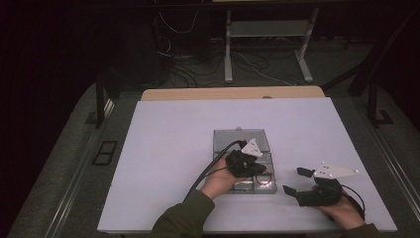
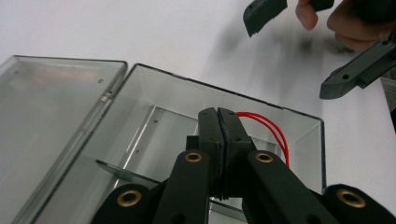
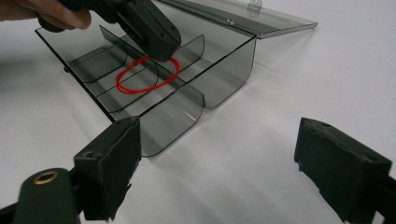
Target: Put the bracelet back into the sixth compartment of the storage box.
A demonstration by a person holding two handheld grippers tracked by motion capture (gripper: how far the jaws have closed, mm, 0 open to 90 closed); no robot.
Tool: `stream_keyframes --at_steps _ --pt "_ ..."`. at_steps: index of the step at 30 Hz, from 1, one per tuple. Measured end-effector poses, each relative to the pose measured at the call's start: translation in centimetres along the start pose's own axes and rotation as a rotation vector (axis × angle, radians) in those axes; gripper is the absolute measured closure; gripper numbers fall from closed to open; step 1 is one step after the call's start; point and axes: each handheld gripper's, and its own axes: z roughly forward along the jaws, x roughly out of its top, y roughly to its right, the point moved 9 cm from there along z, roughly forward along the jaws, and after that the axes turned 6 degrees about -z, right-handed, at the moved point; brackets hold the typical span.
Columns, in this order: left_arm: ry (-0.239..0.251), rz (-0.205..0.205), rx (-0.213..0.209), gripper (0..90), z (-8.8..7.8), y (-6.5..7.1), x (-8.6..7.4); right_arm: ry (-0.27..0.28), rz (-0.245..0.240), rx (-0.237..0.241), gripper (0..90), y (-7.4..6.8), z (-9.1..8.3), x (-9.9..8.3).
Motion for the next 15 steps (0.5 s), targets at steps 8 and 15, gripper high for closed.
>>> stream_keyframes --at_steps 8,15 --pt "-0.037 0.025 -0.012 88.3 0.62 0.17 -0.48 -0.001 0.0 0.0 14.6 -0.01 0.02 0.0" --pt "-0.043 0.019 -0.025 85.3 0.74 0.23 -0.61 -0.002 -0.002 0.001 14.6 -0.02 0.03 -0.02"
